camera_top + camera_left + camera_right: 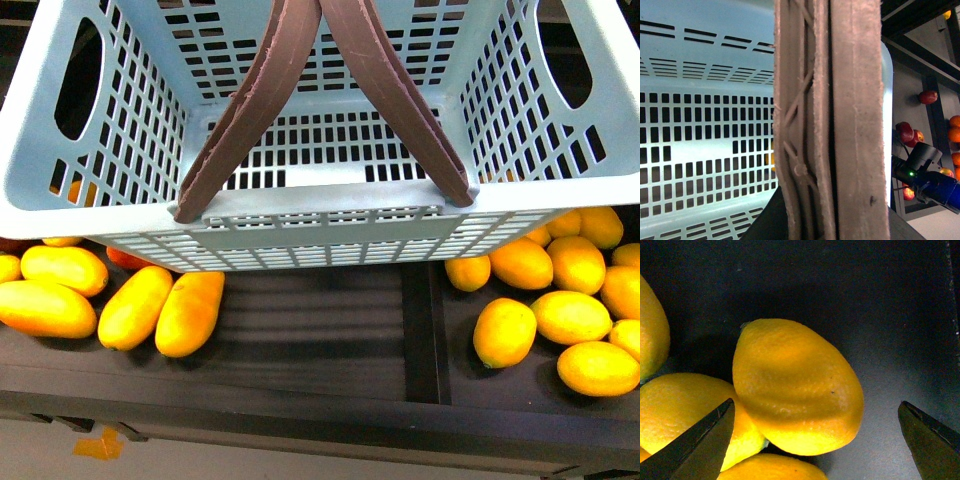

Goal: Pick lemon and mango into basket

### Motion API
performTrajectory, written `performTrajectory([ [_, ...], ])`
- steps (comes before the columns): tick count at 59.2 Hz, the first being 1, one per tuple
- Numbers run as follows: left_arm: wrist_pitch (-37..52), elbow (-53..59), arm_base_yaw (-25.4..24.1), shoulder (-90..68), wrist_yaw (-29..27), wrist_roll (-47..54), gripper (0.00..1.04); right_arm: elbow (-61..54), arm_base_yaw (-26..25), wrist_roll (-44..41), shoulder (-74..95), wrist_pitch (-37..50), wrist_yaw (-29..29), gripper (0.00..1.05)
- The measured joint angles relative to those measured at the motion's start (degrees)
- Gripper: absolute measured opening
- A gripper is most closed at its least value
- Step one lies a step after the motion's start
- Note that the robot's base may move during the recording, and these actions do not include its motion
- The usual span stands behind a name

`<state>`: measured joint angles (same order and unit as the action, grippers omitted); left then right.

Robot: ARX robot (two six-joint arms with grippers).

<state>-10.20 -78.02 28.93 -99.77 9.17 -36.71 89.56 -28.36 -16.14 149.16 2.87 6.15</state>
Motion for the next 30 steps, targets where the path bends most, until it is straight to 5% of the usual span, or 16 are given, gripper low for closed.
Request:
performTrajectory([
  [30, 0.00, 0.00, 0.00, 0.00, -0.02, 0.00, 0.17, 3.06, -0.07, 0.24, 2.71, -1.05, 2.16, 0.96],
])
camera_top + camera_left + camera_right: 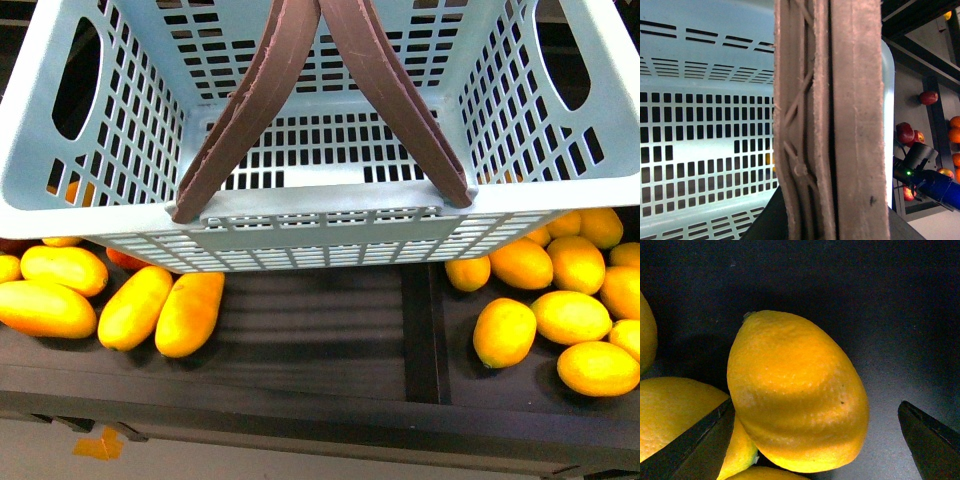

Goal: Pick lemon and mango into basket

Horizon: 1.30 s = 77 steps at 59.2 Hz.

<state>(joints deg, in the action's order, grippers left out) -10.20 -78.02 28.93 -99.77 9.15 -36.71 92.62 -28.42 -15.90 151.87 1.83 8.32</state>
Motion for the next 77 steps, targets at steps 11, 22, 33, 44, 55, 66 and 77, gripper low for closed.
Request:
performTrajectory([
  [11, 0.00, 0.00, 0.00, 0.00, 0.00, 0.00, 0.17, 1.25, 0.00, 1.09, 0.83, -1.62, 0.42, 0.96],
  [22, 0.00, 0.00, 0.00, 0.00, 0.00, 0.00, 0.17, 1.44, -0.61, 2.82, 1.20, -2.75, 1.84, 0.77],
  [33, 0.00, 0.00, 0.00, 0.00, 0.00, -0.02, 0.17, 1.36, -1.29, 3.43, 1.31, -3.39, 2.25, 0.64],
  [44, 0.00, 0.00, 0.00, 0.00, 0.00, 0.00, 0.17, -0.57, -2.27, 5.64, 0.92, -1.07, 4.42, 0.62],
  [55, 0.00, 0.00, 0.00, 0.00, 0.00, 0.00, 0.17, -5.66, -3.78, 5.79, -1.81, 2.01, 7.34, 0.61],
  [66, 0.00, 0.00, 0.00, 0.00, 0.02, 0.00, 0.17, -17.46, -6.21, 5.35, -12.87, 9.53, 16.17, 0.61],
  [77, 0.00, 0.00, 0.00, 0.00, 0.02, 0.00, 0.17, -30.45, -7.96, 5.40, -30.73, 14.64, 26.25, 0.61],
])
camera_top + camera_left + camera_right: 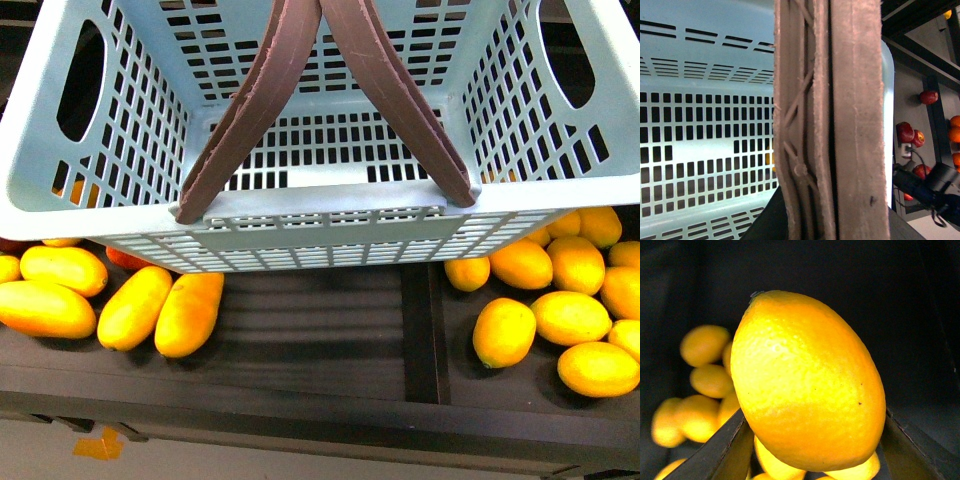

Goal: Pick lemon and mango into basket

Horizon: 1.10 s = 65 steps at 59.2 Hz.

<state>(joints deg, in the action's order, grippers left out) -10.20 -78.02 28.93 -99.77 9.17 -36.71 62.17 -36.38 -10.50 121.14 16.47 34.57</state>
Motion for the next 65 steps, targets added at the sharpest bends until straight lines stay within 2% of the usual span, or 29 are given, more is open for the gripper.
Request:
performTrajectory([
  [16, 0.00, 0.00, 0.00, 0.00, 0.00, 0.00, 0.17, -21.20, 2.58, 0.61, -28.20, -0.02, 6.93, 0.61],
  [26, 0.00, 0.00, 0.00, 0.00, -0.04, 0.00, 0.17, -29.55, 10.78, 9.75, -44.44, 2.62, 5.25, 0.61],
  [32, 0.00, 0.00, 0.00, 0.00, 0.02, -0.02, 0.17, -29.79, 22.47, 18.56, -49.81, 4.81, -1.84, 0.61],
  [34, 0.00, 0.00, 0.00, 0.00, 0.00, -0.02, 0.17, -29.05, 27.34, 21.42, -49.24, 4.48, -7.30, 0.61],
  [39, 0.00, 0.00, 0.00, 0.00, -0.04, 0.00, 0.17, -27.06, 37.27, 26.38, -46.82, 4.55, -15.96, 0.61],
  [43, 0.00, 0.00, 0.00, 0.00, -0.02, 0.00, 0.17, -24.00, 44.11, 28.04, -45.38, 4.28, -20.55, 0.61],
  [54, 0.00, 0.00, 0.02, 0.00, 0.00, -0.02, 0.17, -16.92, 52.52, 28.96, -40.83, 2.38, -26.71, 0.61],
  [65, 0.00, 0.00, 0.02, 0.00, -0.02, 0.02, 0.17, -12.15, 56.74, 27.39, -35.08, -0.37, -35.65, 0.61],
])
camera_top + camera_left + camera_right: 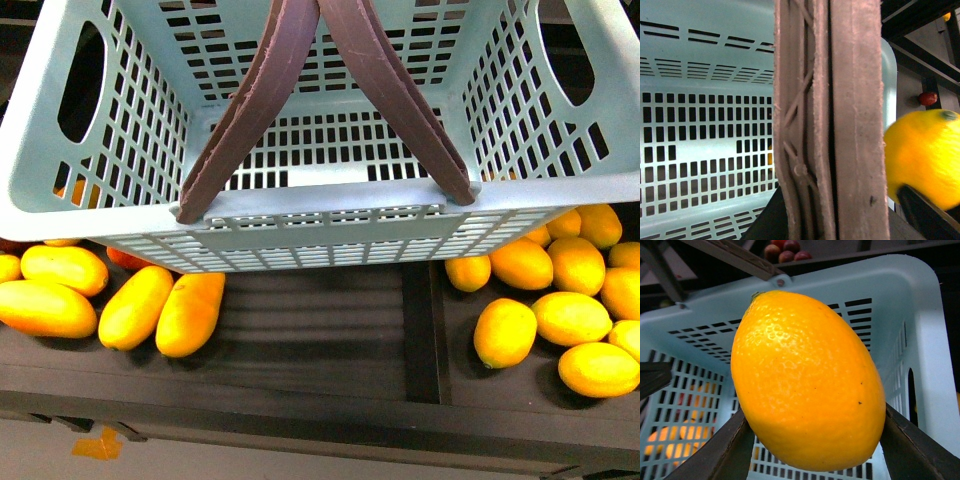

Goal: Pick lemon and mango into basket

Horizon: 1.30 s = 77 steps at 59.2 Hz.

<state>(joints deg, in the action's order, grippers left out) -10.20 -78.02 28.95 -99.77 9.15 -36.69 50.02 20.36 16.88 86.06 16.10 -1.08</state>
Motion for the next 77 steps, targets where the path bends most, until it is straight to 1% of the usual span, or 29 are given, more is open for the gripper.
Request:
performTrajectory([
  [7, 0.00, 0.00, 0.02, 0.00, 0.02, -0.02, 0.17, 2.40, 0.61, -0.33, 3.37, -0.50, -3.10, 0.62],
  [9, 0.00, 0.00, 0.02, 0.00, 0.00, -0.02, 0.17, 2.86, 0.61, -0.11, 3.87, -0.52, -3.34, 0.65],
  [12, 0.00, 0.00, 0.00, 0.00, -0.04, -0.02, 0.17, 4.24, 0.48, 0.83, 5.11, -1.44, -3.45, 0.74],
  [17, 0.00, 0.00, 0.00, 0.00, -0.02, -0.02, 0.17, 6.03, 0.20, 1.49, 5.84, -4.02, -4.44, 0.85],
  [21, 0.00, 0.00, 0.02, 0.00, 0.02, -0.02, 0.17, 6.91, -0.33, 1.81, 5.81, -5.07, -3.58, 0.95],
  [23, 0.00, 0.00, 0.02, 0.00, 0.04, -0.04, 0.17, 7.04, -0.72, 1.92, 5.42, -5.25, -3.10, 0.98],
  [31, -0.04, 0.04, 0.02, 0.00, -0.17, 0.07, 0.16, 5.68, -3.37, 1.86, 1.29, -4.92, -2.82, 0.96],
  [35, -0.07, 0.04, -0.02, 0.00, 0.00, 0.15, 0.16, 1.90, -7.19, 0.37, -5.07, -2.62, -8.96, 0.96],
  [37, -0.07, 0.04, 0.02, 0.00, -0.24, 0.07, 0.16, -0.76, -9.09, -1.62, -7.74, 0.22, -9.05, 0.92],
  [38, -0.07, 0.04, 0.02, 0.00, -0.20, 0.09, 0.16, -2.89, -10.40, -3.76, -9.55, 4.61, -7.72, 0.89],
  [39, -0.07, 0.04, 0.02, 0.00, -0.20, 0.15, 0.16, -4.00, -11.02, -4.20, -10.43, 6.32, -7.19, 0.87],
  [40, -0.07, 0.04, -0.02, 0.00, -0.20, 0.20, 0.16, -6.23, -12.11, -6.49, -12.17, 9.49, -6.36, 0.84],
  [42, -0.07, 0.04, -0.13, 0.00, -0.20, 0.20, 0.16, -9.49, -13.33, -8.55, -14.56, 13.60, -6.19, 0.79],
  [46, -0.07, 0.04, -0.20, 0.00, -0.31, 0.13, 0.16, -15.10, -14.69, -12.09, -18.32, 18.73, -5.42, 0.68],
  [47, -0.07, 0.04, -0.20, 0.00, -0.28, 0.13, 0.16, -15.87, -14.78, -12.44, -18.78, 19.23, -5.29, 0.66],
  [49, -0.07, 0.04, -0.02, 0.00, -0.11, 0.20, 0.16, -19.54, -15.04, -13.79, -20.61, 20.87, -4.44, 0.58],
  [50, -0.07, 0.04, 0.04, 0.00, -0.09, 0.20, 0.16, -20.24, -15.13, -14.01, -20.90, 21.09, -4.22, 0.56],
  [52, -0.07, 0.04, 0.26, 0.00, 0.24, 0.17, 0.16, -22.84, -15.32, -14.80, -21.68, 21.70, -3.78, 0.49],
  [57, -0.09, 0.04, 0.35, 0.00, 0.50, 0.04, 0.16, -26.77, -15.78, -15.47, -23.12, 22.47, -3.34, 0.37],
  [61, -0.09, 0.04, 0.17, 0.00, 0.17, -0.02, 0.16, -30.14, -16.26, -15.93, -25.70, 23.34, -2.67, 0.23],
  [62, -0.07, 0.04, 0.07, 0.00, -0.02, -0.04, 0.16, -31.21, -16.46, -16.13, -26.80, 23.63, -2.47, 0.17],
  [64, -0.07, 0.04, 0.00, 0.00, -0.20, 0.02, 0.16, -32.89, -18.16, -16.37, -28.59, 23.82, 0.28, 0.08],
  [66, -0.07, 0.04, 0.00, 0.00, -0.22, 0.09, 0.16, -34.18, -19.19, -16.50, -29.86, 23.96, 0.72, 0.02],
  [69, -0.07, 0.04, 0.02, 0.00, -0.17, 0.17, 0.16, -35.78, -20.02, -16.57, -31.30, 23.96, 0.68, 0.02],
  [77, -0.07, 0.04, 0.02, 0.00, -0.17, 0.22, 0.16, -39.93, -20.17, -16.59, -36.09, 23.30, 0.94, 0.02],
])
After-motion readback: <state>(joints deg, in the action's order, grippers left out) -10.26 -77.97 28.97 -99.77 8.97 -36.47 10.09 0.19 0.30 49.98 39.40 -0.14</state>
